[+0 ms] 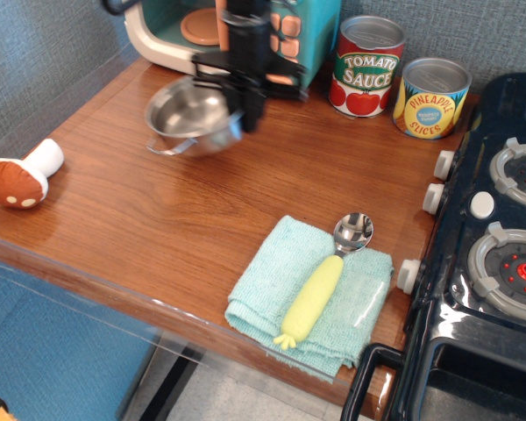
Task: Move the pot between the microwave and mushroom
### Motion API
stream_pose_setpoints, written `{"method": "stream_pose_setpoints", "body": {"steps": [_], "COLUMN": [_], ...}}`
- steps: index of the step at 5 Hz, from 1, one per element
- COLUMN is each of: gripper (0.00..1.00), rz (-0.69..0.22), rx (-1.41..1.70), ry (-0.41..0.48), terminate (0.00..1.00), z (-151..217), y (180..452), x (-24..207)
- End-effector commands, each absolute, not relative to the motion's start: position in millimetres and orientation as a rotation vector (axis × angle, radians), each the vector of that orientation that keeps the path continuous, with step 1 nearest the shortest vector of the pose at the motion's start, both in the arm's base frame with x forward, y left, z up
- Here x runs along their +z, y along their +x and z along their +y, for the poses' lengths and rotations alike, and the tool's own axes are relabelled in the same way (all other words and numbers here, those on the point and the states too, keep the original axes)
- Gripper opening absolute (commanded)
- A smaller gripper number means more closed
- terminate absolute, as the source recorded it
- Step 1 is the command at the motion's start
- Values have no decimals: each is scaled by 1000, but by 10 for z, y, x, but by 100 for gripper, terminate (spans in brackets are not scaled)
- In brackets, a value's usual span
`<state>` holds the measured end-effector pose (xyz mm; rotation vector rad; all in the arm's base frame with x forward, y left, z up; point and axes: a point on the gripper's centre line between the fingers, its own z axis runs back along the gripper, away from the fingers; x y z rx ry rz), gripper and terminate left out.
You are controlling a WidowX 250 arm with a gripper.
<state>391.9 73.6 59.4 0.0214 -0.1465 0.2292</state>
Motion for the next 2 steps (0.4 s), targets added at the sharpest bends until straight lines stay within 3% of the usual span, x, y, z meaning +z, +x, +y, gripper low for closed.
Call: {"method": "stream_pose_setpoints", "body": {"steps": [1,2], "gripper": [0,0], "rz": [-161,-144], "rx": [375,392], "ry": [24,16], "terminate": [0,0], "z": [1478,1589], "y": [4044,4107], "x": [555,437]}}
